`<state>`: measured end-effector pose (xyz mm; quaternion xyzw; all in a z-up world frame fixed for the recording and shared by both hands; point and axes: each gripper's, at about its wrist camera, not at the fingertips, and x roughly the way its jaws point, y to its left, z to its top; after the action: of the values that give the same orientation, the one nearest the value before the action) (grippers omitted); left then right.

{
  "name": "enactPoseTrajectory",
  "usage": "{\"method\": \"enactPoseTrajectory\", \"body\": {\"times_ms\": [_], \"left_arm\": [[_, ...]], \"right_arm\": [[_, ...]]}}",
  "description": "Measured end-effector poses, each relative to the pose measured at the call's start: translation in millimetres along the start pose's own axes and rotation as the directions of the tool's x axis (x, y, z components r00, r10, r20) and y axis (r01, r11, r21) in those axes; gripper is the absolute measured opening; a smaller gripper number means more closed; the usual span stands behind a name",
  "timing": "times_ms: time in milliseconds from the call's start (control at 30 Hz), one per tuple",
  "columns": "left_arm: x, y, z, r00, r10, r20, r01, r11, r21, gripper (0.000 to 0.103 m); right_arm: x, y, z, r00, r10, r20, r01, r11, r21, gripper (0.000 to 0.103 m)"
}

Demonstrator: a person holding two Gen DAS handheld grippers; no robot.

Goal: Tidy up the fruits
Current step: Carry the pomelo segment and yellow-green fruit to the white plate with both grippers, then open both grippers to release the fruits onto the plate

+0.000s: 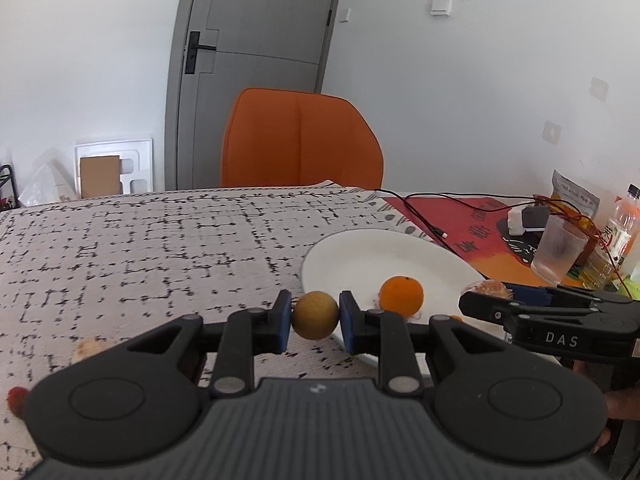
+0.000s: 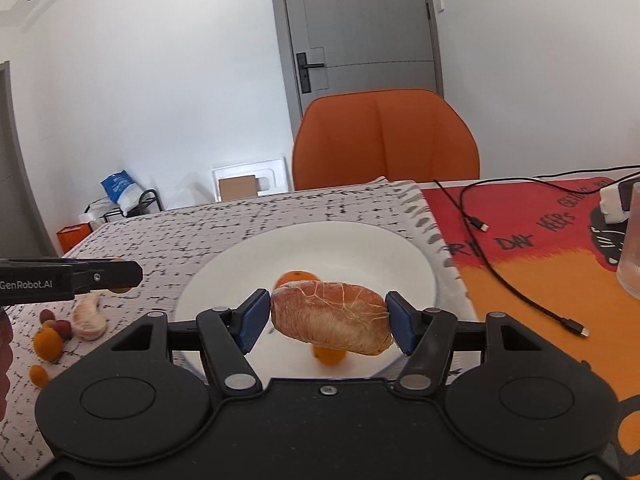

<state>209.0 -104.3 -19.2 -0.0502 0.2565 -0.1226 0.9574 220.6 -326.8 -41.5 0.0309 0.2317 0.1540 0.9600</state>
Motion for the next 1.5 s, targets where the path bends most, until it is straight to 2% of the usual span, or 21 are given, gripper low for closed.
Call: {"method": "enactPoseTrajectory", "body": {"times_ms": [400, 433, 500, 533, 567, 833, 967, 1100, 1267, 1333, 1500], "left_arm": [[25.6, -10.4, 4.5, 1.0, -0.011, -0.023, 0.011, 1.0, 0.016, 0.024], [27.3, -10.7, 4.9, 1.0, -0.011, -0.024, 0.011, 1.0, 0.016, 0.024], [29.9, -11.7, 5.7, 1.0, -0.011, -0.025, 0.012, 1.0, 0.017, 0.024], [30.9, -12.2, 5.8, 1.0, -0.011, -0.026, 0.011, 1.0, 0.018, 0.024], [31.3, -12.5, 5.9, 1.0, -0.011, -0.028, 0.011, 1.0, 0.018, 0.024], [38.7, -19.3, 6.0, 0.998, -0.029, -0.055, 0.031, 0.999, 0.038, 0.025], [38.0, -24.2, 7.5, 0.999, -0.01, -0.051, 0.013, 0.998, 0.061, 0.029], [30.7, -19.8, 5.1, 0.998, -0.002, -0.061, 0.005, 0.999, 0.048, 0.037], [17.3, -10.7, 1.1, 0.998, 0.023, -0.066, -0.02, 0.999, 0.039, 0.041], [10.5, -6.4, -0.1, 0.998, 0.028, -0.062, -0.026, 0.999, 0.032, 0.051], [-5.1, 3.4, -1.1, 0.998, 0.051, -0.043, -0.05, 0.998, 0.022, 0.067]], "right_arm": [[19.6, -15.7, 12.1, 1.0, -0.014, 0.007, 0.014, 1.0, 0.003, 0.061], [20.5, -15.1, 13.3, 1.0, -0.016, 0.017, 0.017, 1.0, -0.006, 0.063], [23.4, -14.2, 15.6, 0.999, -0.038, 0.027, 0.039, 0.999, -0.018, 0.074], [24.4, -13.1, 16.1, 0.998, -0.056, 0.027, 0.057, 0.998, -0.028, 0.083], [24.1, -12.4, 15.9, 0.997, -0.074, 0.032, 0.075, 0.996, -0.04, 0.087], [3.7, -20.5, 8.2, 0.998, -0.055, 0.021, 0.055, 0.998, 0.007, 0.087], [-4.5, -18.3, 3.7, 0.999, -0.051, 0.01, 0.05, 0.998, 0.022, 0.087], [-6.9, -14.3, -0.9, 0.999, -0.042, -0.006, 0.043, 0.999, 0.033, 0.087], [-11.7, -8.6, -4.2, 0.999, -0.036, -0.01, 0.036, 0.999, 0.039, 0.087], [-13.1, -6.7, -5.1, 0.999, -0.033, -0.013, 0.034, 0.998, 0.051, 0.087], [-15.9, -0.8, -8.0, 0.999, -0.026, -0.02, 0.027, 0.998, 0.058, 0.09]]}}
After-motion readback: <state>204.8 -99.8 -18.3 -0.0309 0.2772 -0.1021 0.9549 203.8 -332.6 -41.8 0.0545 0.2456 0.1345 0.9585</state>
